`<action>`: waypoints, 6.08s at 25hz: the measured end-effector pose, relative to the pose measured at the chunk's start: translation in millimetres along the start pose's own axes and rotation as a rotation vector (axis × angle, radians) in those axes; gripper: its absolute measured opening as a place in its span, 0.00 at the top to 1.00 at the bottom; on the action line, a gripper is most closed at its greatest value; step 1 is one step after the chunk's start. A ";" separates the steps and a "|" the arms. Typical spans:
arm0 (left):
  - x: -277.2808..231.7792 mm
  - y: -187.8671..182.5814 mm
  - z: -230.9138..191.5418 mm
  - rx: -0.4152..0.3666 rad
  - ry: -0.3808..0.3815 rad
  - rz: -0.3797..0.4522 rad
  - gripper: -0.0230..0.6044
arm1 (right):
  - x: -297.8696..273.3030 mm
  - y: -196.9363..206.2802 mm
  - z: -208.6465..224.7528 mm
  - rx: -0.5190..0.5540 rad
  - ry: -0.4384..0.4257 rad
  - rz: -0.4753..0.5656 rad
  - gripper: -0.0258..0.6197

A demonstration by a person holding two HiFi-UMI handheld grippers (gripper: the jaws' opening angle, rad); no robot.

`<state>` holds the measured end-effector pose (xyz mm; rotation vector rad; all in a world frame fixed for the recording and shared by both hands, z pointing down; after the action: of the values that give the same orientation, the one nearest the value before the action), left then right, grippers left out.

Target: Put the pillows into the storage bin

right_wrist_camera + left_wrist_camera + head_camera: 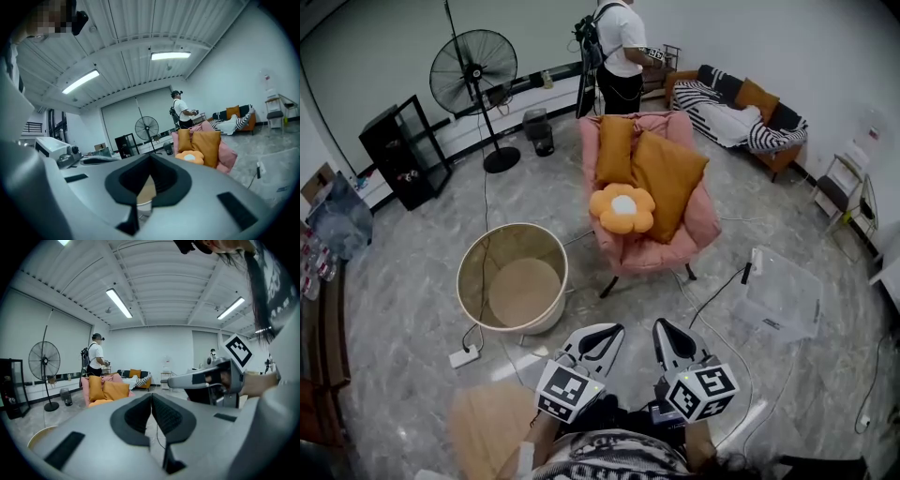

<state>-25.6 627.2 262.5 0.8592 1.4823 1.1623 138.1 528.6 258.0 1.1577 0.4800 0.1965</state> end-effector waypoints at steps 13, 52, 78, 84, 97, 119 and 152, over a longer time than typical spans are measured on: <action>-8.1 15.3 -48.5 0.059 0.014 -0.007 0.94 | -42.4 -2.7 7.8 -0.035 0.054 -0.056 0.96; -321.3 -61.7 -217.4 0.066 -0.051 -0.129 0.94 | -285.4 -131.6 299.6 -0.108 0.021 -0.128 0.96; -566.7 -114.7 -314.5 -0.023 0.189 -0.167 0.94 | -374.9 -183.0 507.1 -0.226 0.252 -0.121 0.96; -621.2 -108.5 -347.8 -0.009 0.215 -0.205 0.94 | -441.4 -185.9 594.6 -0.256 0.223 -0.166 0.90; -677.5 -77.0 -377.9 -0.023 0.251 -0.300 0.94 | -586.9 -136.2 777.0 -0.549 0.254 -0.254 0.39; -657.2 -75.0 -405.0 0.014 0.154 -0.289 0.94 | -538.8 -173.7 671.3 -0.845 0.012 0.109 0.86; -725.1 -140.8 -272.0 -0.162 0.737 -0.138 0.94 | -99.6 -329.2 607.1 -0.238 0.676 0.733 0.89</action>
<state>-120.2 -150.7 336.9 0.1996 1.9527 1.5567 298.7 -145.3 174.6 0.9705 0.5791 1.2741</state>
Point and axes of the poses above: the fingertips, and each gripper's own axes: x backward along the fingers, z to its right, y out of its underside, the point moved 10 cm from there along x, backward along the fingers, and after that the axes turned 4 degrees about -z, right-handed, at the moved point
